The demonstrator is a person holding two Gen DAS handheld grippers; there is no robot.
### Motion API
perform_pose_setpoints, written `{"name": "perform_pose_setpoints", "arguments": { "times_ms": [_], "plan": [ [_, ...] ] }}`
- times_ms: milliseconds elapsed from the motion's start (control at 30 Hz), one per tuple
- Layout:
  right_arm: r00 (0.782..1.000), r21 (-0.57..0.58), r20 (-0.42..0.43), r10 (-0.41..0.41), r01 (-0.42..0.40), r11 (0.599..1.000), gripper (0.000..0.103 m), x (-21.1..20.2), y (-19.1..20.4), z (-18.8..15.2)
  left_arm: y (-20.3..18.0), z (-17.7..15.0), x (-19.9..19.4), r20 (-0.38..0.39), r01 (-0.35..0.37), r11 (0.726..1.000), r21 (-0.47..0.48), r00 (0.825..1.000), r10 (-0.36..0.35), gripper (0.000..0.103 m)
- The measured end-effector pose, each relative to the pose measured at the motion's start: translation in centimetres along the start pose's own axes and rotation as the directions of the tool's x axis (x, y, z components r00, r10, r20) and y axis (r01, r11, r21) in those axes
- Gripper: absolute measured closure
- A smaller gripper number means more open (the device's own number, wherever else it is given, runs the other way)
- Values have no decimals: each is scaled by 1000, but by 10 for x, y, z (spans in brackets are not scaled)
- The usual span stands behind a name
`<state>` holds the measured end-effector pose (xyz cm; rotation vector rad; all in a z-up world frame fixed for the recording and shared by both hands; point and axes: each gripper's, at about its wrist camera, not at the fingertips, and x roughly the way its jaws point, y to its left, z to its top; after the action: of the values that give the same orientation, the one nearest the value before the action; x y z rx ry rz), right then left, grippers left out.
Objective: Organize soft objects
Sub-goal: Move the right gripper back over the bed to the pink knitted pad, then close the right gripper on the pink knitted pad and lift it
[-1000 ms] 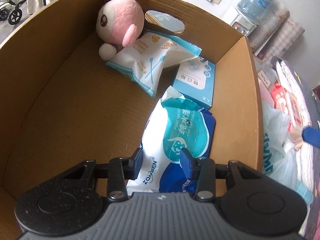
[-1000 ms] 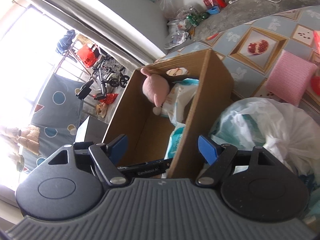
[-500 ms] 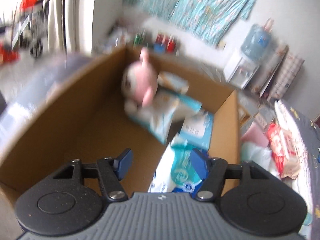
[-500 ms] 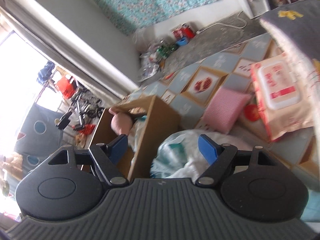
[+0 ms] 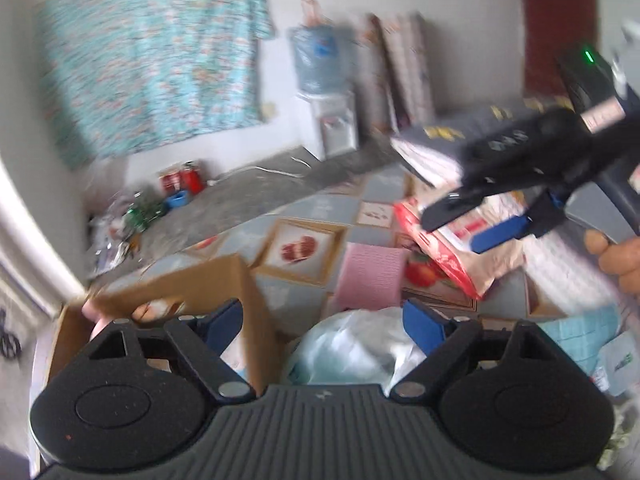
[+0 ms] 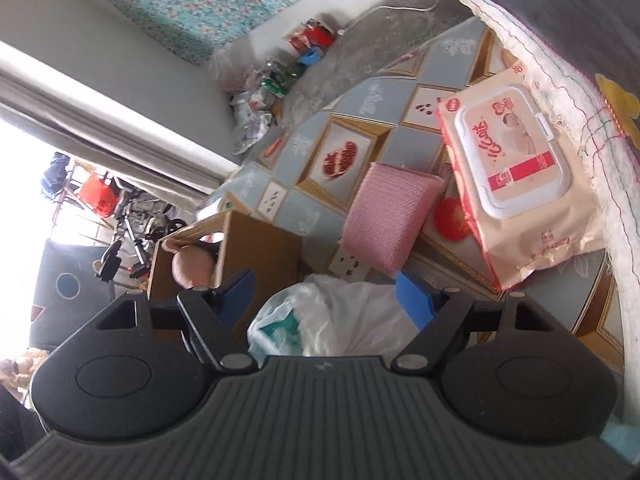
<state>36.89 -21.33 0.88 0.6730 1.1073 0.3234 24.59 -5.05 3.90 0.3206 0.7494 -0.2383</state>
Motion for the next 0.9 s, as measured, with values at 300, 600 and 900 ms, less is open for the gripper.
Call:
{"name": "perform_pose_setpoints", "arguments": {
  "times_ms": [300, 600, 900],
  "plan": [
    [989, 107, -124, -75, 89, 990, 51, 73, -35, 44, -17, 23, 119, -167, 135, 984, 117, 979, -115, 15],
    [970, 237, -234, -64, 121, 964, 45, 120, -57, 58, -26, 27, 192, -347, 210, 961, 180, 928, -138, 15],
    [972, 291, -232, -39, 108, 951, 36, 135, -58, 62, -24, 27, 229, -424, 231, 964, 131, 892, -156, 15]
  ]
}}
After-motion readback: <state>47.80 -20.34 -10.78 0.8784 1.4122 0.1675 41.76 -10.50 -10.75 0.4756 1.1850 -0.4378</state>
